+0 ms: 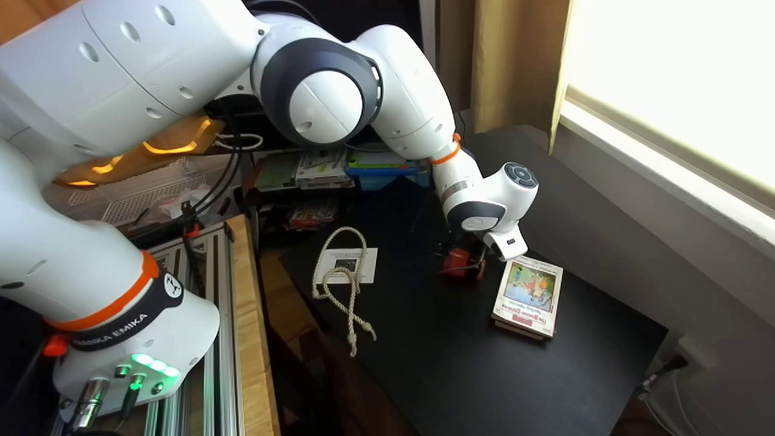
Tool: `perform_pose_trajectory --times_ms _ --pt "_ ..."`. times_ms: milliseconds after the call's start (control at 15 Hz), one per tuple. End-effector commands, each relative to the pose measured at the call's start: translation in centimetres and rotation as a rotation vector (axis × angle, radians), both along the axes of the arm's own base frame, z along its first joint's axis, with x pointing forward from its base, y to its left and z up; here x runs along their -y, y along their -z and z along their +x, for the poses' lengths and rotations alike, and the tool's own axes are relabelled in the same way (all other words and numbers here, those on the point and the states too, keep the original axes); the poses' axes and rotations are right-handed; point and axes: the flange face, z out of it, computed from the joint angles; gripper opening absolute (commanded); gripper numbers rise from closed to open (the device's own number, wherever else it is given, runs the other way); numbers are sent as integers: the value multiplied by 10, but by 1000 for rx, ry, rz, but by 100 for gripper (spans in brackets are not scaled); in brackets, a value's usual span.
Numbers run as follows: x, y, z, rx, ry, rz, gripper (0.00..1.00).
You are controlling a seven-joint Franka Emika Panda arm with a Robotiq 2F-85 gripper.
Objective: Stack the cups, then turn them upside down
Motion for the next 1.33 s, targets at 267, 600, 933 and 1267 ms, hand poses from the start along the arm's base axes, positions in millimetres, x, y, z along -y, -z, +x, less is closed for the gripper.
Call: perform_pose_trajectory --times_ms 267,600,933,1267 --pt "8 16 6 112 9 -70 100" --pt "9 19 6 120 29 -63 49" --pt "11 15 4 92 76 -63 100" --pt "5 9 -1 15 185 -36 100"
